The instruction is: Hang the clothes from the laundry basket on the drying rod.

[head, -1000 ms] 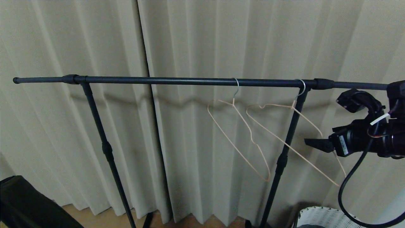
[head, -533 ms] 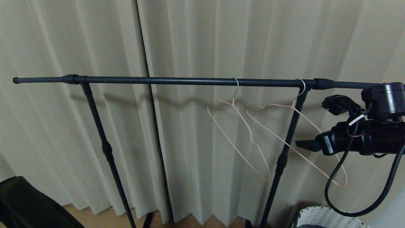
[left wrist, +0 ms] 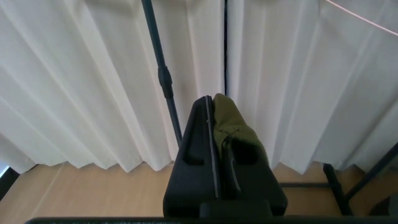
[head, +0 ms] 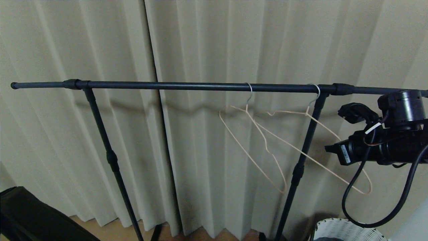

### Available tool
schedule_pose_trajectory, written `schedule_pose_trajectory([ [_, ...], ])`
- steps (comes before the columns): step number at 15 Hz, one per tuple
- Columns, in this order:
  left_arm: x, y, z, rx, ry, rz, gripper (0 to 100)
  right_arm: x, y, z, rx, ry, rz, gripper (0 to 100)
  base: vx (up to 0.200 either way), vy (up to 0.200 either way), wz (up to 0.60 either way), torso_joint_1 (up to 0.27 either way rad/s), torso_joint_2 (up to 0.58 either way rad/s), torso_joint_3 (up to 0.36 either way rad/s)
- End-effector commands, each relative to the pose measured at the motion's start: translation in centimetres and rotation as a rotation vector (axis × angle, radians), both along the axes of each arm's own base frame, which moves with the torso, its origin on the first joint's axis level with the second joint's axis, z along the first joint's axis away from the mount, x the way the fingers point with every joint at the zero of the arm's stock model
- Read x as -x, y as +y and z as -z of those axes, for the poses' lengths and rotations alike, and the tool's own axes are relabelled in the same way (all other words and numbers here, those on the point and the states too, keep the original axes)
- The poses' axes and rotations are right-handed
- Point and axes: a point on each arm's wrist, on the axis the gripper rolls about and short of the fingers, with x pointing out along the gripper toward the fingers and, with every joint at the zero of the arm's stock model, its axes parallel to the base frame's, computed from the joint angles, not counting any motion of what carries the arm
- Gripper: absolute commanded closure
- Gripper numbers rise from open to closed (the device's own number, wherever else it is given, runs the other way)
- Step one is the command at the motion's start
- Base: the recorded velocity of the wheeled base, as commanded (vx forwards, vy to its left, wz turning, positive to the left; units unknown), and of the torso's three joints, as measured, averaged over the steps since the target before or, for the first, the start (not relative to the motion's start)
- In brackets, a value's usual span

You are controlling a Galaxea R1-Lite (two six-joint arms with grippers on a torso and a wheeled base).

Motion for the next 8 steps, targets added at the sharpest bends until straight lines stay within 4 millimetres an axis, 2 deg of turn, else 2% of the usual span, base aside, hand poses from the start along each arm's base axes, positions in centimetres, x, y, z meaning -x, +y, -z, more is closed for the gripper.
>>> schedule_pose_trajectory([
  [1,0.0,0.0,-0.1,0.0,-0.003,0.0,100,0.3,-0.1,-0.3,0.0,-0.01,0.002,100,0.0,0.0,0.0,0.0,0.0,0.0],
  [3,0.0,0.0,-0.1,0.001,-0.004,0.0,100,0.8,-0.2,-0.9,-0.004,-0.032,0.005,100,0.0,0.0,0.0,0.0,0.0,0.0],
  [8,-0.1,0.0,-0.2,-0.006,-0.003,0.001,100,3.3,-0.5,-4.0,-0.085,-0.138,0.06,100,0.0,0.0,0.0,0.0,0.0,0.0],
])
